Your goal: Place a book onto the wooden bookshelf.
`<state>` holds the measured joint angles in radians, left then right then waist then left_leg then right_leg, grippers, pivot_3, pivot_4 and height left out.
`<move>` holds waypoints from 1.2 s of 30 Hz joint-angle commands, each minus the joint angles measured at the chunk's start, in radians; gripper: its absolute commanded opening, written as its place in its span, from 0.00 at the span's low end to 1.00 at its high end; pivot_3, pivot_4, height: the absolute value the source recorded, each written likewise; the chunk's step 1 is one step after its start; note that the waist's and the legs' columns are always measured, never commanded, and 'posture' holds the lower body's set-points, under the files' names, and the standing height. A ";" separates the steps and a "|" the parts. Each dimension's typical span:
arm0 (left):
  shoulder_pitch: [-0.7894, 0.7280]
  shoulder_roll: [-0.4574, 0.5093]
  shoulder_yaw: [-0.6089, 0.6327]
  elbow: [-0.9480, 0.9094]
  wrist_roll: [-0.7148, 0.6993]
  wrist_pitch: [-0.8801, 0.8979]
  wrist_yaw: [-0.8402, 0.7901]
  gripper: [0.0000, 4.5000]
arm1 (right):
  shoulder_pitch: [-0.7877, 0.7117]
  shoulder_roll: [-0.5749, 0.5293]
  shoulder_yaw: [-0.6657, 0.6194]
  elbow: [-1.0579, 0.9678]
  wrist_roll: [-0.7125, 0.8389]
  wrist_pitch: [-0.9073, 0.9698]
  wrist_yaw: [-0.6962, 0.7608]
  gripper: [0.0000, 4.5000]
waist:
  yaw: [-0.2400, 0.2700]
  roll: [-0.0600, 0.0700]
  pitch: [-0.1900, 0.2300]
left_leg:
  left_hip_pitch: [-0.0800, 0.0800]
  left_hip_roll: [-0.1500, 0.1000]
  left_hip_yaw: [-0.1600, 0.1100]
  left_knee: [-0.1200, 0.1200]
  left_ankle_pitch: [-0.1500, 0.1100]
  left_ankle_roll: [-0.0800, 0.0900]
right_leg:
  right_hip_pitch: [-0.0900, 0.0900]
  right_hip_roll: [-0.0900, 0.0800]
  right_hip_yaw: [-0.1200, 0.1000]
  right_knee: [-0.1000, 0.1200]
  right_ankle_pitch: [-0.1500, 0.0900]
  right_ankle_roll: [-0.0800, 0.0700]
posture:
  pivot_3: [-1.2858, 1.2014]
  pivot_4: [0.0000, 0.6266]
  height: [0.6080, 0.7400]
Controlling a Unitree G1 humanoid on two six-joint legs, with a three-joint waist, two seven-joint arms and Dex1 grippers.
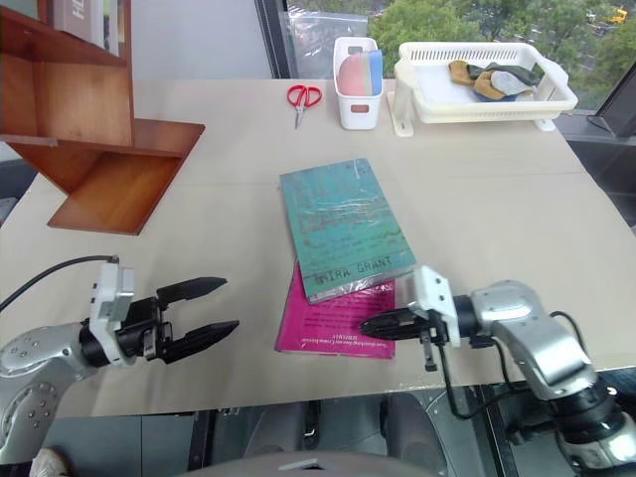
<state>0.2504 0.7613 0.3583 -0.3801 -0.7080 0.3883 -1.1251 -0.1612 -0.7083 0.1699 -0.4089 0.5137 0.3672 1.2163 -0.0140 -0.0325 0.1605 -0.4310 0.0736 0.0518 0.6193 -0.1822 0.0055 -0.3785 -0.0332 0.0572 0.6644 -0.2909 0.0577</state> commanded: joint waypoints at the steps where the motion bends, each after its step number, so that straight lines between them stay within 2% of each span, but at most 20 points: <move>1: -0.042 0.000 -0.028 -0.033 0.012 0.026 0.060 1.00 | -0.112 -0.034 -0.209 -0.145 0.111 0.194 -0.236 0.02 | -0.001 0.001 0.001 | 0.000 0.000 0.000 0.000 0.000 0.000 | 0.000 0.000 0.000 0.000 0.000 0.000 | 0.52 0.24 1.00; 3: -0.061 0.003 -0.036 -0.037 0.008 0.043 0.076 1.00 | -0.173 -0.025 -0.229 -0.150 0.081 0.257 -0.347 0.02 | -0.001 0.001 0.000 | 0.000 0.000 0.000 0.001 0.000 0.000 | 0.000 0.000 0.001 0.001 0.000 0.000 | 0.52 0.24 1.00; 8: -0.108 0.012 -0.051 -0.033 0.014 0.068 0.109 1.00 | -0.395 0.058 -0.006 -0.022 -0.124 0.311 -0.472 0.02 | -0.003 0.000 0.000 | 0.000 0.000 0.000 0.000 0.000 0.000 | -0.001 0.000 0.001 0.001 0.000 -0.001 | 0.52 0.24 1.00; 13: -0.116 0.007 -0.054 -0.040 0.025 0.082 0.142 1.00 | -0.485 0.134 0.211 0.135 -0.294 0.266 -0.462 0.02 | 0.001 0.000 0.000 | -0.002 -0.001 0.000 0.000 0.000 0.000 | -0.002 0.000 0.001 0.000 0.000 0.000 | 0.52 0.24 1.00; 16: -0.108 0.013 -0.050 -0.049 0.030 0.110 0.178 1.00 | -0.496 0.132 0.300 0.180 -0.382 0.238 -0.435 0.02 | 0.002 0.000 0.000 | -0.003 -0.001 0.000 0.000 0.000 0.000 | -0.002 -0.001 0.000 -0.001 0.000 0.000 | 0.52 0.24 1.00; 18: -0.105 0.013 -0.049 -0.053 0.022 0.135 0.197 1.00 | -0.486 0.121 0.348 0.179 -0.381 0.251 -0.365 0.02 | 0.000 0.000 0.000 | -0.002 -0.001 0.000 -0.001 0.000 0.000 | -0.002 -0.001 0.000 0.000 0.000 0.000 | 0.52 0.24 1.00; 22: -0.108 0.002 -0.045 -0.028 0.013 0.144 0.194 1.00 | -0.470 0.158 0.338 0.183 -0.344 0.248 -0.308 0.02 | -0.001 0.000 -0.001 | 0.000 0.000 -0.001 -0.001 0.000 0.000 | -0.001 0.000 -0.001 0.001 0.000 0.000 | 0.52 0.24 1.00; 32: -0.068 -0.014 -0.038 0.066 0.041 0.071 0.130 1.00 | -0.506 0.270 0.330 0.254 -0.378 0.219 -0.310 0.02 | -0.005 0.000 -0.001 | 0.000 0.000 -0.001 -0.001 0.000 0.000 | -0.001 0.000 -0.001 0.001 0.000 0.000 | 0.52 0.24 1.00; 36: -0.052 -0.018 -0.030 0.089 0.032 0.065 0.111 1.00 | -0.491 0.274 0.287 0.227 -0.372 0.212 -0.316 0.02 | -0.004 0.000 -0.001 | 0.000 0.000 -0.001 -0.001 0.000 0.000 | -0.001 0.000 -0.001 0.001 0.000 0.000 | 0.52 0.24 1.00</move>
<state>0.1944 0.7460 0.3044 -0.2863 -0.6664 0.4702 -1.0008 -0.6659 -0.4238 0.4667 -0.1678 0.1419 0.5792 0.8936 -0.0176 -0.0323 0.1594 -0.4312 0.0735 0.0512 0.6187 -0.1822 0.0051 -0.3794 -0.0335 0.0558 0.6657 -0.2906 0.0574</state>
